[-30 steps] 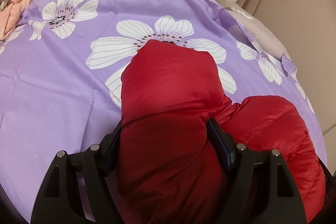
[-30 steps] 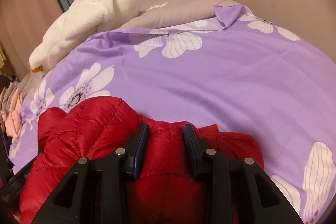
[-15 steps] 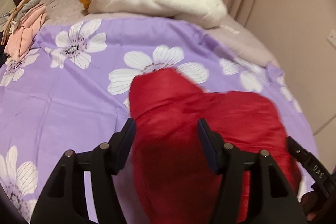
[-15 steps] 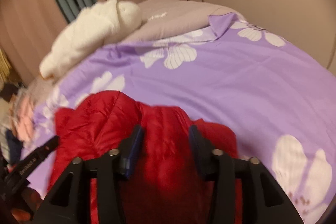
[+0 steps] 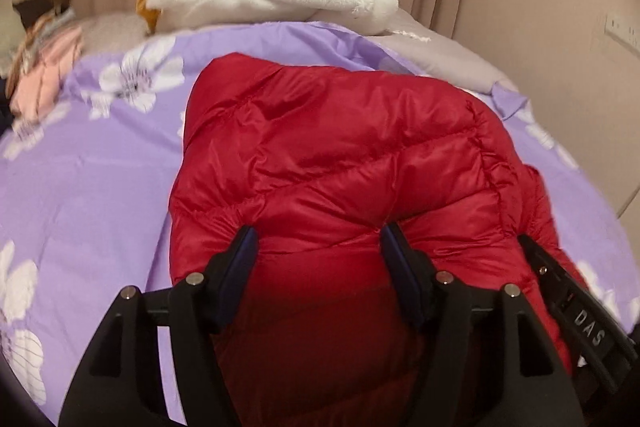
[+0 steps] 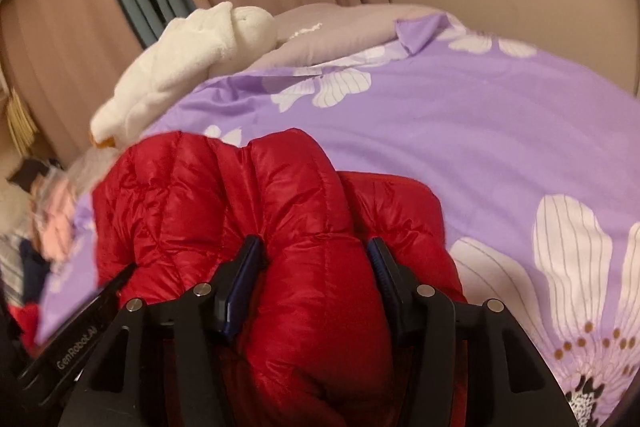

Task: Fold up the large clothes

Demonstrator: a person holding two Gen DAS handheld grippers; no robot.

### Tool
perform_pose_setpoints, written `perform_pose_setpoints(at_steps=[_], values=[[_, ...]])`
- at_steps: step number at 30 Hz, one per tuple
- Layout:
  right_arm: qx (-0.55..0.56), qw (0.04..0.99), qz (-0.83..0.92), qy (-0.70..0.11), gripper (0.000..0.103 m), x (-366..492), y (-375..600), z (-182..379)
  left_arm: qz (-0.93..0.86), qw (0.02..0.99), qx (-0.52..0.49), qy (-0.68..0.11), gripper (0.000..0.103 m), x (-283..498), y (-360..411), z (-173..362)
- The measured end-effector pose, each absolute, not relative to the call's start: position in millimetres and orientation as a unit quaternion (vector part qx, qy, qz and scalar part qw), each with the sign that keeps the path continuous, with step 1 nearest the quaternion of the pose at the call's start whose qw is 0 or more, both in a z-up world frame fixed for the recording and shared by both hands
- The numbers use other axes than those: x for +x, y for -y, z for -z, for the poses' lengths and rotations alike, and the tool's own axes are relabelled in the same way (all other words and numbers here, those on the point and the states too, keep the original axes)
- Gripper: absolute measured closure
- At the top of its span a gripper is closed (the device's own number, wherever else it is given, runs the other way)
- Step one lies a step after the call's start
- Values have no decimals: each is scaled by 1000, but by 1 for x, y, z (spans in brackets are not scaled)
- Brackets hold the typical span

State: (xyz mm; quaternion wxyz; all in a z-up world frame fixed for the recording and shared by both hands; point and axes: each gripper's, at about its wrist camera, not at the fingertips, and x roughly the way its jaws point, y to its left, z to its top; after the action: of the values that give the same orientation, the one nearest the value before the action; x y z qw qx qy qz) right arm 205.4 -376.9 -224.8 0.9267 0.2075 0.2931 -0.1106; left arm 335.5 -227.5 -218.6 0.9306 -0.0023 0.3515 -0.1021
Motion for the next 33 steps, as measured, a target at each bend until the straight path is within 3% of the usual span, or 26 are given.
perform_pose_setpoints(at_steps=[33], values=[[181, 932, 127, -287, 49, 208, 372, 223, 111, 931, -50, -345, 33, 345, 212, 226]])
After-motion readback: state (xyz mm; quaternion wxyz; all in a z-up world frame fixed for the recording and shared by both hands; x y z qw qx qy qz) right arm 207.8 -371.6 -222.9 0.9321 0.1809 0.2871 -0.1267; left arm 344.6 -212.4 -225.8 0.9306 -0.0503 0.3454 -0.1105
